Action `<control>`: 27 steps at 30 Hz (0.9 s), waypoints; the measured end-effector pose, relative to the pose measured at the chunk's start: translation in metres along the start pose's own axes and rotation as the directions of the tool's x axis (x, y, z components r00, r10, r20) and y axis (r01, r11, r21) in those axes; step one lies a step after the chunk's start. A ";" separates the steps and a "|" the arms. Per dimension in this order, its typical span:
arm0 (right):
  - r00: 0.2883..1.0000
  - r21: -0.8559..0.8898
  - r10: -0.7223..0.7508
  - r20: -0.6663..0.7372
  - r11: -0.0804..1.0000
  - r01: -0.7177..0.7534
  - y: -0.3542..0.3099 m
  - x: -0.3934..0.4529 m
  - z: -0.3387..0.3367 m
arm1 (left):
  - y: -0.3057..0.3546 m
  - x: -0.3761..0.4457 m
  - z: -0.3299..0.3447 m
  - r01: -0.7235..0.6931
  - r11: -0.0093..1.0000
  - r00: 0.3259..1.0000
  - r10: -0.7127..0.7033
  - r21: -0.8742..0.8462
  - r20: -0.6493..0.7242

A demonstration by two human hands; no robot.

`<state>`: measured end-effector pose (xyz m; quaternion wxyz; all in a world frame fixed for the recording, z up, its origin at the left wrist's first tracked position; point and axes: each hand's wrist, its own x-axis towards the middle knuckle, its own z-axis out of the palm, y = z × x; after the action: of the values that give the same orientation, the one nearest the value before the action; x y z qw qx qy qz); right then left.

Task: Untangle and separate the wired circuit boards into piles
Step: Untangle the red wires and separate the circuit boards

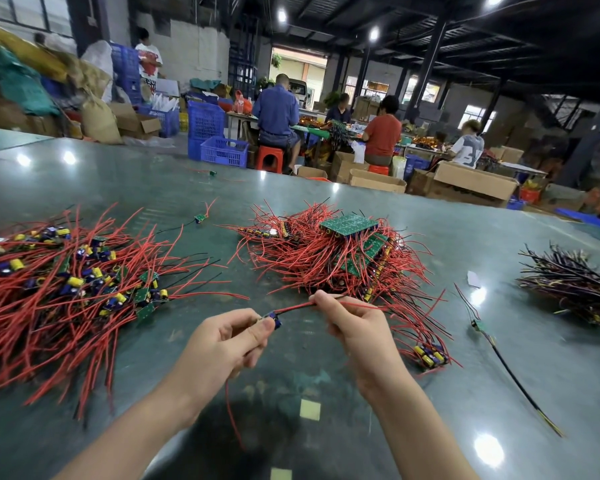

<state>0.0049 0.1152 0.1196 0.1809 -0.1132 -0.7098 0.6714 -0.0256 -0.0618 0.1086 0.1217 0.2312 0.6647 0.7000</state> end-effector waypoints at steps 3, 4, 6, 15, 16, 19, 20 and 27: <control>0.999 0.041 0.022 -0.041 0.999 -0.020 0.001 0.002 -0.001 | 0.000 0.001 -0.002 -0.009 1.000 1.000 0.009 -0.001 -0.004; 0.999 0.041 0.025 -0.032 0.999 -0.024 0.001 0.002 -0.001 | 0.000 0.001 -0.003 -0.013 1.000 1.000 0.013 -0.002 -0.008; 1.000 0.058 0.023 0.003 0.998 -0.023 0.000 0.004 -0.005 | -0.001 0.002 -0.004 -0.011 1.000 1.000 0.011 -0.026 -0.022; 0.985 0.120 0.081 0.151 0.988 -0.100 -0.004 0.012 -0.025 | 0.000 0.006 -0.016 0.042 0.998 0.999 -0.041 -0.047 0.021; 0.986 0.140 0.094 0.141 0.984 -0.113 -0.003 0.013 -0.026 | 0.000 0.006 -0.016 0.042 0.998 0.999 -0.041 -0.042 0.020; 0.985 0.176 0.133 0.106 0.973 -0.150 -0.002 0.017 -0.029 | 0.002 0.007 -0.019 0.054 0.998 0.998 -0.055 -0.039 -0.008; 0.984 0.177 0.142 0.111 0.971 -0.161 -0.001 0.017 -0.029 | 0.002 0.007 -0.020 0.059 0.998 0.998 -0.060 -0.034 -0.007; 0.995 0.147 0.104 0.009 0.984 -0.104 0.001 0.020 -0.032 | 0.002 0.008 -0.027 -0.087 0.939 0.995 0.098 0.333 -0.019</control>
<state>-0.0002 0.1527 0.1217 0.1532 -0.1360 -0.6514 0.7306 -0.0452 -0.0815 0.1114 0.0364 0.2671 0.7635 0.5869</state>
